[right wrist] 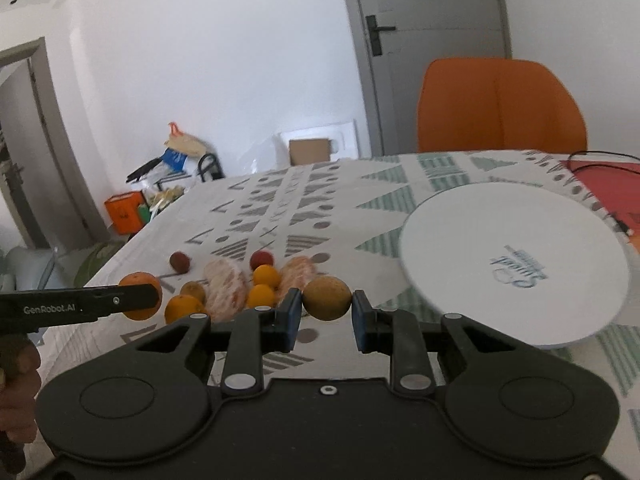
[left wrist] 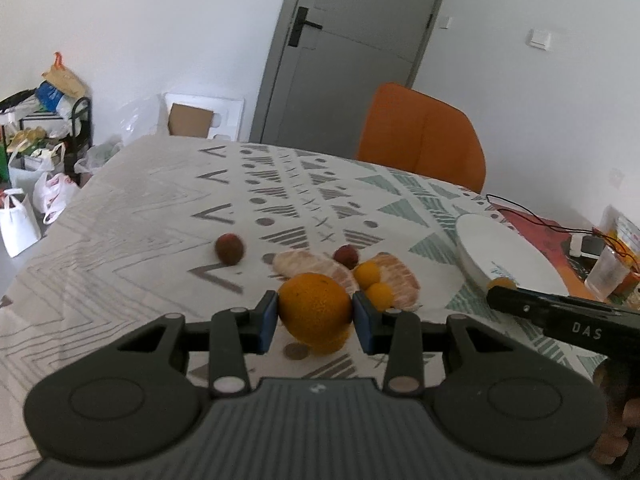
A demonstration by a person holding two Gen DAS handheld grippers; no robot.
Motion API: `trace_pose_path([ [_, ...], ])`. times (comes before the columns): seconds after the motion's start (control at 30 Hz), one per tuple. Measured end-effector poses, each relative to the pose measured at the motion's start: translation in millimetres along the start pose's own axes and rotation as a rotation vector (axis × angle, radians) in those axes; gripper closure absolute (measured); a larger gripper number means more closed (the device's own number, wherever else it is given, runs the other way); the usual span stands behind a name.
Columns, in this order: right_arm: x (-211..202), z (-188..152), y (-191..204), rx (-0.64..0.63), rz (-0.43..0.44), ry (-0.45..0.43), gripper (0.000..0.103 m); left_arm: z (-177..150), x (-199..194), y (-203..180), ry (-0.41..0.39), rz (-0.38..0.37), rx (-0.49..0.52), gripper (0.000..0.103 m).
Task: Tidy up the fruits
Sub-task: 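Carry both fruits over the white plate and open both tools to drop them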
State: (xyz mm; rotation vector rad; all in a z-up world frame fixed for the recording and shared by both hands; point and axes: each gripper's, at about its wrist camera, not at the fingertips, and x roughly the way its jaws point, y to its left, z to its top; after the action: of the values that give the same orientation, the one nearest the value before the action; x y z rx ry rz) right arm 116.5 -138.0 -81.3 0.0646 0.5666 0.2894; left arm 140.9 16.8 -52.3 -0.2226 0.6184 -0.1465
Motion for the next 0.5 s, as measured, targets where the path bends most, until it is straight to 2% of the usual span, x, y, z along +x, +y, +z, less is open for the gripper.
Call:
trace_pose_path([
  [0.5,-28.7,-2.3,-37.9,0.028,-0.05,-0.067,0.078,9.2,14.4,-61.2,-0.013,-0.071,0.084,0.064],
])
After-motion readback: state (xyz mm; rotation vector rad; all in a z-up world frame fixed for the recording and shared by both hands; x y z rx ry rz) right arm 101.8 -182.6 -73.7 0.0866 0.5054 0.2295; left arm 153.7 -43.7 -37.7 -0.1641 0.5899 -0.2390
